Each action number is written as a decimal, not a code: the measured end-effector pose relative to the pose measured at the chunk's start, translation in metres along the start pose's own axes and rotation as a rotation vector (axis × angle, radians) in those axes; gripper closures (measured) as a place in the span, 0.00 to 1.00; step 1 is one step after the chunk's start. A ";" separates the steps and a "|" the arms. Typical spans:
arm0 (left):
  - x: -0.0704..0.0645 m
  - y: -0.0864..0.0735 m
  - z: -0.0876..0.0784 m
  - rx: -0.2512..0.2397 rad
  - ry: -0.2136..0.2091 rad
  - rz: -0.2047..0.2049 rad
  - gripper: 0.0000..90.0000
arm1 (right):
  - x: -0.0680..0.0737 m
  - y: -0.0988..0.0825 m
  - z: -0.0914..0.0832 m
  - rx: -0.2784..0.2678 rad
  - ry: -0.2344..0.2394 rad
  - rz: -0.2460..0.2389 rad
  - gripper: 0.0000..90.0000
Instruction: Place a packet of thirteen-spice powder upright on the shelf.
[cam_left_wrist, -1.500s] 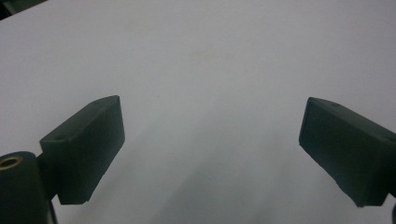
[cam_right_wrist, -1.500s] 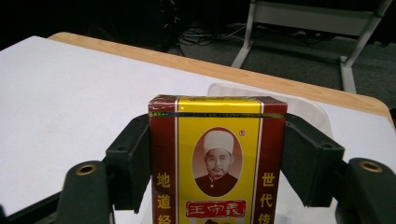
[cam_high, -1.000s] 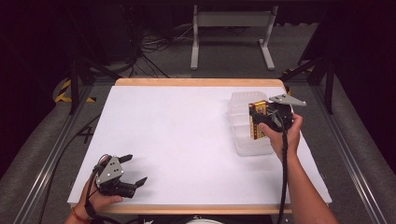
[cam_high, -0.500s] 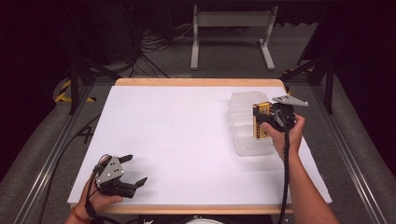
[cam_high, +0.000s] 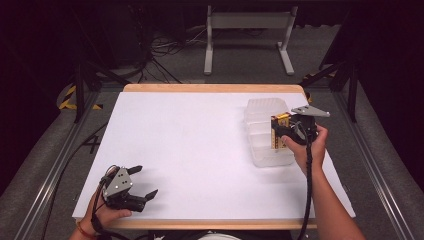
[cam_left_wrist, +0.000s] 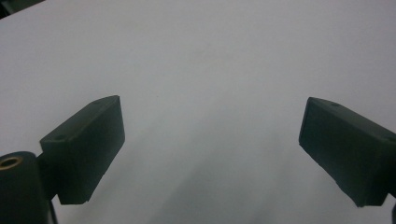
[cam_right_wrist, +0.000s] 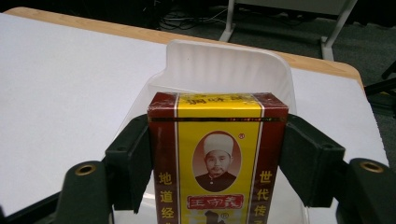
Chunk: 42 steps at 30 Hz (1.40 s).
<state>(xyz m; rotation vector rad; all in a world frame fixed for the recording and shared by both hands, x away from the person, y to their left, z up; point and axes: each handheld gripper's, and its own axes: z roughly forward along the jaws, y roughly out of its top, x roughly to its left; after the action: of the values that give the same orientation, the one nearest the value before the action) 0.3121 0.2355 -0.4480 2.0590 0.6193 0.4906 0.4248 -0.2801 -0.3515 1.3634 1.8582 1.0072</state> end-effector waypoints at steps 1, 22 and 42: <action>0.000 0.000 0.000 -0.001 0.000 -0.001 0.08 | 0.000 0.000 0.000 0.002 0.000 -0.003 0.36; 0.002 0.001 -0.002 -0.021 0.004 -0.001 0.08 | -0.004 -0.015 -0.007 0.047 0.032 -0.073 0.33; 0.004 0.001 -0.006 -0.051 0.022 -0.022 0.08 | -0.002 -0.013 -0.012 0.039 0.047 -0.155 0.25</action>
<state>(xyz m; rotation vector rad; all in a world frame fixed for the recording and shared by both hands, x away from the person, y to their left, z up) 0.3126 0.2410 -0.4435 1.9987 0.6358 0.5117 0.4090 -0.2865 -0.3569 1.2062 1.9944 0.9356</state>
